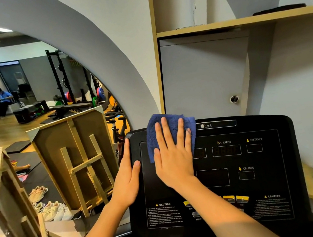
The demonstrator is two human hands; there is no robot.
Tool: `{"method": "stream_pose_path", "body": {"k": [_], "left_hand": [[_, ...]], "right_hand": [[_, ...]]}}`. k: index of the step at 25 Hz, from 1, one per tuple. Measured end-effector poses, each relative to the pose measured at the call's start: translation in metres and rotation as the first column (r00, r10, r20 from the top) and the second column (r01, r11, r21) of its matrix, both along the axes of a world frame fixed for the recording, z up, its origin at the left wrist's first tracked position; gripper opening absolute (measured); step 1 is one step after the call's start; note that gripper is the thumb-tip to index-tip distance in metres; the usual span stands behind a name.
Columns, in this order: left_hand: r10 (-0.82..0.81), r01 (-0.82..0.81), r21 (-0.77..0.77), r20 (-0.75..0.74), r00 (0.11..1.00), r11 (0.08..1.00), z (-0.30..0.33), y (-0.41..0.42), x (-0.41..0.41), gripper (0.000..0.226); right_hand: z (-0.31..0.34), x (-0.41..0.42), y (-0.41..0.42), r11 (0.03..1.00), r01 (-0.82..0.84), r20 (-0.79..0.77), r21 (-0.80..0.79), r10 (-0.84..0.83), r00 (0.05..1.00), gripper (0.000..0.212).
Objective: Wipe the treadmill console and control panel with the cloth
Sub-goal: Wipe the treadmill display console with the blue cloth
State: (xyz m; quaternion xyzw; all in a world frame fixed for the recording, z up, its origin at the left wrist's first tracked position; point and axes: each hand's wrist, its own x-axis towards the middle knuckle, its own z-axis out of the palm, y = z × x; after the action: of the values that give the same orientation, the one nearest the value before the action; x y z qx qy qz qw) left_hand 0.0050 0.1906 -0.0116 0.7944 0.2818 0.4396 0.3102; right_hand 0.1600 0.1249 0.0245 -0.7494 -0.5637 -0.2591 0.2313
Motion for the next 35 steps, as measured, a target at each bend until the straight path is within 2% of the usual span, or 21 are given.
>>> {"method": "stream_pose_path", "body": {"k": [5, 12, 19, 22, 24, 28, 31, 35], "left_hand": [[-0.015, 0.015, -0.019, 0.031, 0.999, 1.000, -0.003, 0.001, 0.000, 0.061], [-0.117, 0.130, -0.110, 0.117, 0.986, 0.985, -0.004, 0.001, -0.002, 0.059], [-0.129, 0.137, -0.113, 0.073, 0.989, 0.984, 0.001, -0.003, -0.010, 0.053], [-0.093, 0.098, -0.119, 0.041, 0.995, 0.988, 0.004, -0.007, -0.014, 0.051], [-0.076, 0.076, -0.121, 0.008, 0.997, 0.990, 0.003, -0.007, -0.018, 0.063], [-0.004, 0.003, -0.175, -0.008, 1.000, 0.985, 0.001, -0.008, -0.023, 0.060], [0.090, -0.095, -0.115, -0.055, 0.994, 0.989, 0.004, -0.012, -0.025, 0.056], [0.088, -0.089, -0.005, -0.071, 0.994, 0.996, 0.013, -0.007, -0.030, 0.058]], "right_hand": [[-0.003, -0.017, 0.005, 0.996, -0.081, 0.031, -0.032, 0.082, 0.996, 0.074], [-0.011, -0.029, 0.003, 0.985, -0.163, 0.046, -0.054, 0.165, 0.985, 0.070], [-0.028, -0.044, -0.001, 0.975, -0.204, 0.041, -0.089, 0.208, 0.977, 0.069], [-0.038, -0.051, -0.007, 0.970, -0.211, 0.031, -0.119, 0.216, 0.976, 0.069], [-0.045, -0.056, -0.012, 0.967, -0.217, 0.030, -0.134, 0.223, 0.974, 0.069], [-0.062, -0.066, -0.022, 0.949, -0.255, 0.027, -0.184, 0.264, 0.964, 0.069], [-0.080, -0.074, -0.035, 0.925, -0.299, 0.022, -0.236, 0.312, 0.950, 0.068], [-0.104, -0.079, -0.053, 0.883, -0.349, 0.027, -0.315, 0.376, 0.926, 0.066]]}}
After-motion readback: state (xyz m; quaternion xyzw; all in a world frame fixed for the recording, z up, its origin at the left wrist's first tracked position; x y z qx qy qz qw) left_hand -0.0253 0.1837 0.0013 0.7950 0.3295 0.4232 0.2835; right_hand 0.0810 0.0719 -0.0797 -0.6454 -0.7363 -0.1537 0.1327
